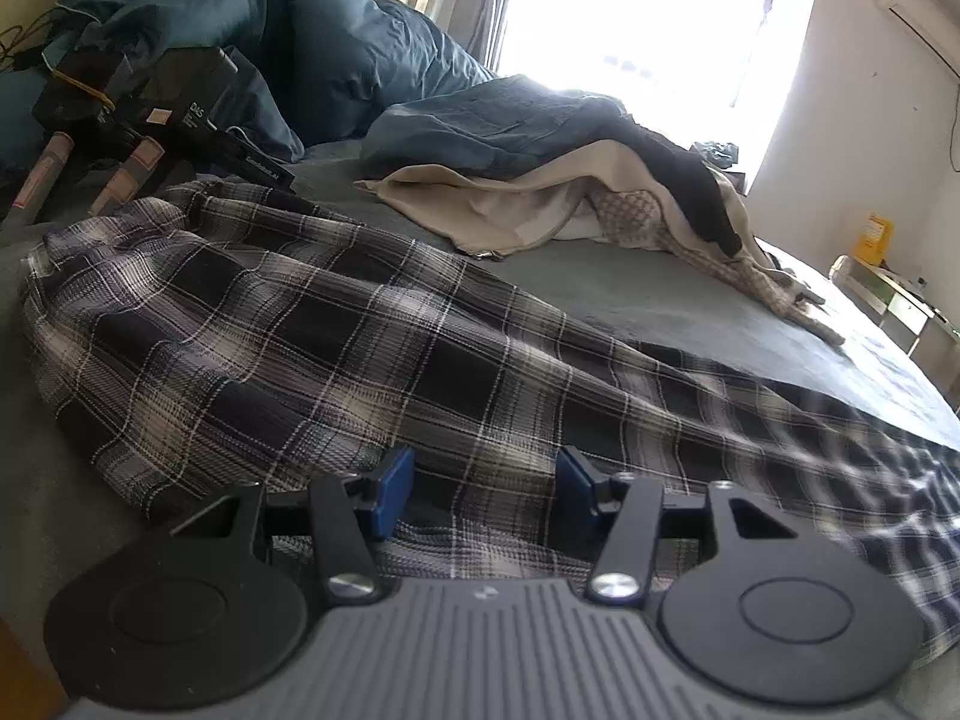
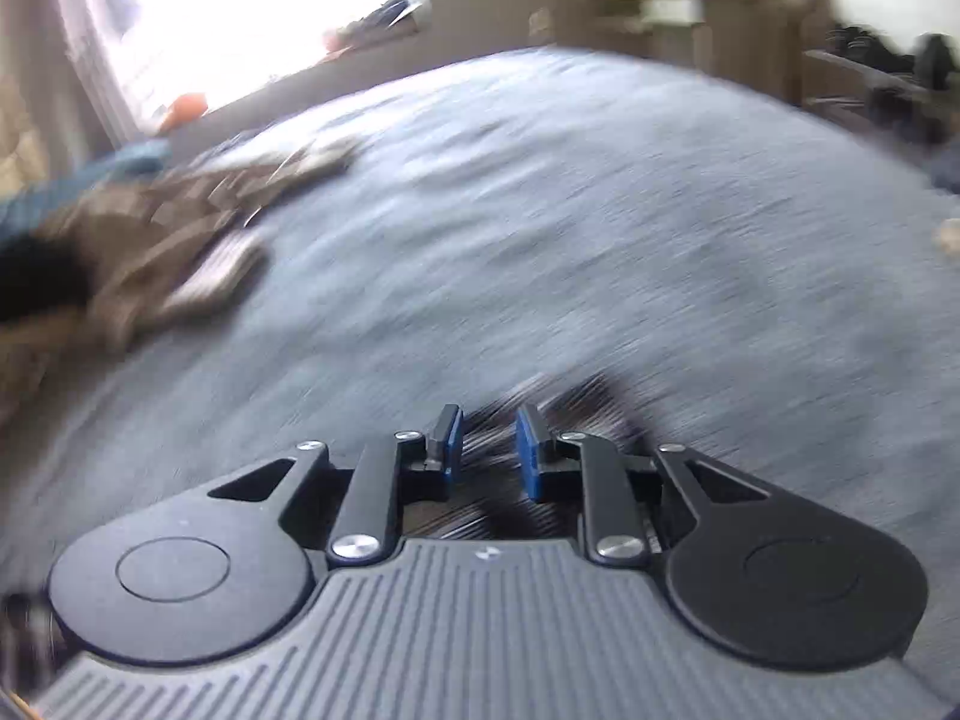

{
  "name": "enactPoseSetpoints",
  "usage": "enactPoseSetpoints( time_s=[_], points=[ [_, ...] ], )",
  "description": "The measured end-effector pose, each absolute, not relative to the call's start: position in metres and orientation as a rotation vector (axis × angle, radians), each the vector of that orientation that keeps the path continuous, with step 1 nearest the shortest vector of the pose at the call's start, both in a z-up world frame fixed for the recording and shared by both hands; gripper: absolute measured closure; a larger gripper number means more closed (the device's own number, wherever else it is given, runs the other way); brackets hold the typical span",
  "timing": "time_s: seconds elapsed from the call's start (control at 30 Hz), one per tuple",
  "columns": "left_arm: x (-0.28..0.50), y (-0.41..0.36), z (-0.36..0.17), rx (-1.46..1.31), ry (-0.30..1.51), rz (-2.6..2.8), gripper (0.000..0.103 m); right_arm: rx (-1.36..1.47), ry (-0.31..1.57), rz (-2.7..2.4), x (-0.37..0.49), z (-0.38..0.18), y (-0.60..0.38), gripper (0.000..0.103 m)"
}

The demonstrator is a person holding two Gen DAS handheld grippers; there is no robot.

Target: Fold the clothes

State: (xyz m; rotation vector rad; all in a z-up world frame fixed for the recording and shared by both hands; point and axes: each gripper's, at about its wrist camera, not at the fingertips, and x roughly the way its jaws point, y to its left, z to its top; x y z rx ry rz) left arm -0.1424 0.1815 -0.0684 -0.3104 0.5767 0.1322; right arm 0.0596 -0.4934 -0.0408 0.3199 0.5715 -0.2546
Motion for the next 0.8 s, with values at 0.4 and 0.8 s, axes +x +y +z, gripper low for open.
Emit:
enactPoseSetpoints(
  time_s=[0.4, 0.8],
  points=[
    [-0.139, 0.189, -0.067, -0.345, 0.590, 0.116, 0.048, 0.349, 0.690, -0.304, -0.042, -0.055, -0.522, 0.082],
    [-0.204, 0.202, -0.054, -0.483, 0.484, 0.196, 0.048, -0.007, 0.513, 0.385, -0.089, -0.005, -0.231, 0.069]
  ],
)
